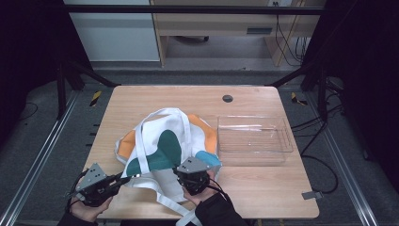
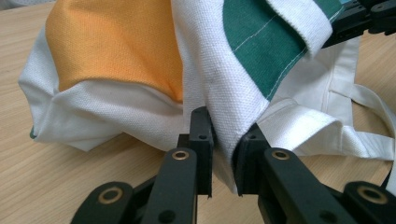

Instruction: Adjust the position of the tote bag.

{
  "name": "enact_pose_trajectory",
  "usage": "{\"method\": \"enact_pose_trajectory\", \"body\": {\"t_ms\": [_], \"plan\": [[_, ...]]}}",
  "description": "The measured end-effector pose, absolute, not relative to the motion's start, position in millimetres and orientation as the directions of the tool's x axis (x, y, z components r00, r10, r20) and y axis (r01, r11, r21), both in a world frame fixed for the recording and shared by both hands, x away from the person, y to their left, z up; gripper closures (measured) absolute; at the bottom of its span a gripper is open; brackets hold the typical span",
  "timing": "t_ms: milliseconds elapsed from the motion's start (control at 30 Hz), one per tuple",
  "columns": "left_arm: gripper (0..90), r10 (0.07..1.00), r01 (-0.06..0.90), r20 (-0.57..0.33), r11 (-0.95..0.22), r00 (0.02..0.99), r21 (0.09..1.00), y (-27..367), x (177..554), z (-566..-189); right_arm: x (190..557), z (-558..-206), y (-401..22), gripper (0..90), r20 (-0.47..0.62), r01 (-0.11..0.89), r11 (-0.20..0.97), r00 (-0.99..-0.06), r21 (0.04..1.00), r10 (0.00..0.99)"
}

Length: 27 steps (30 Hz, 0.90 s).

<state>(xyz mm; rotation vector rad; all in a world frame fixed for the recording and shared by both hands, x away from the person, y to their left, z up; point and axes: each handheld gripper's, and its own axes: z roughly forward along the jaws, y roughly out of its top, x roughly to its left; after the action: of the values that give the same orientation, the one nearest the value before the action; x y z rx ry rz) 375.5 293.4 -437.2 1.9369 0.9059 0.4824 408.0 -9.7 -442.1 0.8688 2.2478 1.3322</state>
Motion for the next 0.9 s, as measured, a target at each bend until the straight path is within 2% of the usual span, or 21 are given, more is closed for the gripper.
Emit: {"method": "enact_pose_trajectory", "body": {"t_ms": [233, 300, 400, 433, 533, 567, 667, 900], "plan": [[74.2, 0.758, 0.381, -0.013, -0.312, 0.652, 0.87, 291.5, 374.9, -436.7, 405.0, -432.0, -13.3, 88.1, -0.001, 0.316, 0.34, -0.731, 0.886, 0.683], [66.3, 0.759, 0.366, 0.004, -0.318, 0.651, 0.875, 290.9, 374.4, -436.0, 404.2, -426.3, -15.6, 88.1, 0.009, 0.318, 0.326, -0.729, 0.891, 0.685], [61.1, 0.762, 0.352, 0.015, -0.316, 0.648, 0.881, 290.2, 373.1, -434.3, 403.5, -422.3, -16.8, 88.1, 0.015, 0.316, 0.316, -0.728, 0.895, 0.685], [53.8, 0.767, 0.341, 0.027, -0.317, 0.642, 0.885, 289.2, 372.7, -434.1, 403.0, -418.9, -17.6, 88.1, 0.016, 0.311, 0.31, -0.728, 0.898, 0.685], [45.3, 0.77, 0.336, 0.03, -0.313, 0.638, 0.889, 288.8, 372.2, -433.4, 402.7, -416.1, -18.4, 88.1, 0.017, 0.309, 0.304, -0.726, 0.901, 0.687], [45.3, 0.774, 0.332, 0.033, -0.31, 0.632, 0.891, 288.1, 371.7, -432.3, 402.8, -414.8, -19.0, 88.1, 0.017, 0.307, 0.301, -0.725, 0.903, 0.688], [33.5, 0.778, 0.324, 0.038, -0.305, 0.627, 0.896, 286.8, 370.6, -428.7, 403.2, -411.2, -20.7, 88.1, 0.024, 0.307, 0.289, -0.723, 0.907, 0.691], [25.2, 0.788, 0.315, 0.052, -0.304, 0.613, 0.899, 283.0, 367.8, -418.6, 403.8, -399.5, -24.9, 88.2, 0.025, 0.289, 0.267, -0.719, 0.919, 0.694]]}}
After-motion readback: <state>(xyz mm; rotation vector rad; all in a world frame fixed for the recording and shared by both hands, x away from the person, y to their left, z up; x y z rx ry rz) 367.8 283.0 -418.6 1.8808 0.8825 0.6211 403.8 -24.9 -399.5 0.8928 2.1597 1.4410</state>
